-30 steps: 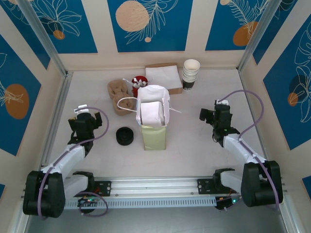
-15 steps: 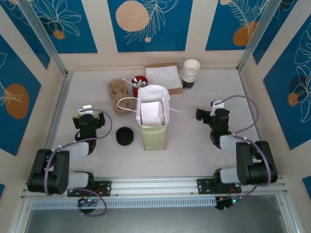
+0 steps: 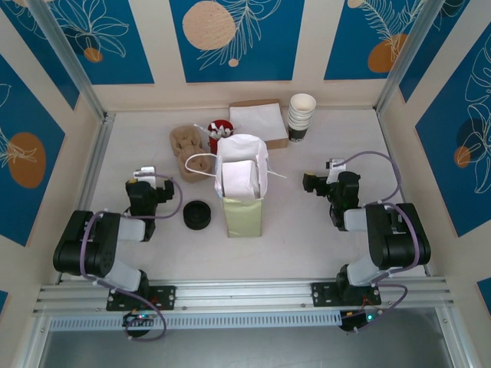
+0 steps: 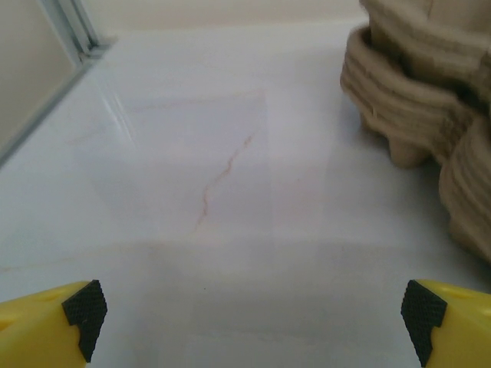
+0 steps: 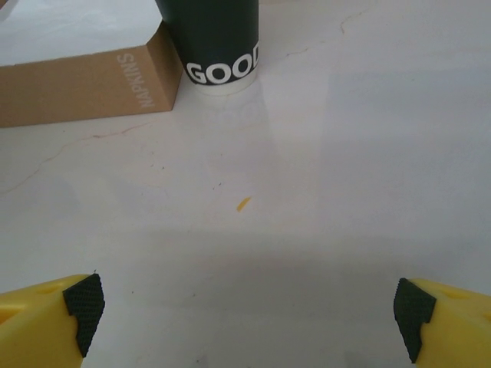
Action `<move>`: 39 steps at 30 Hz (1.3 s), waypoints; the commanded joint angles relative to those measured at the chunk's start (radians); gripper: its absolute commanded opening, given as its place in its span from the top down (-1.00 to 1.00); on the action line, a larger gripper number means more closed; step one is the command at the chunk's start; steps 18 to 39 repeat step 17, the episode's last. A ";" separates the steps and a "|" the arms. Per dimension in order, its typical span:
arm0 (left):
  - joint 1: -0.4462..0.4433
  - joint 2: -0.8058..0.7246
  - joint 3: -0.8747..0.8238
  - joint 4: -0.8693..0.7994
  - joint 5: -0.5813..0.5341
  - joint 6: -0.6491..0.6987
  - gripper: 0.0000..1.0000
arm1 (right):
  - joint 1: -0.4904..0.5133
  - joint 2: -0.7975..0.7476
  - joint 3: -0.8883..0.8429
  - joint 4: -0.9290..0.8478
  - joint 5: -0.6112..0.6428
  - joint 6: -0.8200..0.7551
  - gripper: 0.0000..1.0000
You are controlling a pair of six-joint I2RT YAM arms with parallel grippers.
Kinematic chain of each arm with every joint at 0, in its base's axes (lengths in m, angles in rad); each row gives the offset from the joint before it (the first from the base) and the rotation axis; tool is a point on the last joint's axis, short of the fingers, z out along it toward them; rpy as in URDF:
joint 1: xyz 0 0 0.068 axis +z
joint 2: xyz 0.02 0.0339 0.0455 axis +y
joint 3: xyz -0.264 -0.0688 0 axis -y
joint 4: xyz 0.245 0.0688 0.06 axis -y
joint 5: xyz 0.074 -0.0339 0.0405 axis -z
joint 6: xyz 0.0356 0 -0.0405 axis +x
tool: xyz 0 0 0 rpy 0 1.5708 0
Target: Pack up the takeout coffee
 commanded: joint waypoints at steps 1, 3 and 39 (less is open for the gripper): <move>-0.006 0.014 0.049 -0.011 0.011 0.032 -1.00 | -0.011 0.002 0.025 0.014 -0.045 -0.005 -0.98; -0.009 0.017 0.051 -0.007 0.004 0.033 -1.00 | -0.020 0.001 0.030 0.003 -0.068 0.000 -0.98; -0.008 0.015 0.067 -0.040 0.077 0.059 -1.00 | -0.023 0.000 0.030 0.000 -0.071 0.000 -0.98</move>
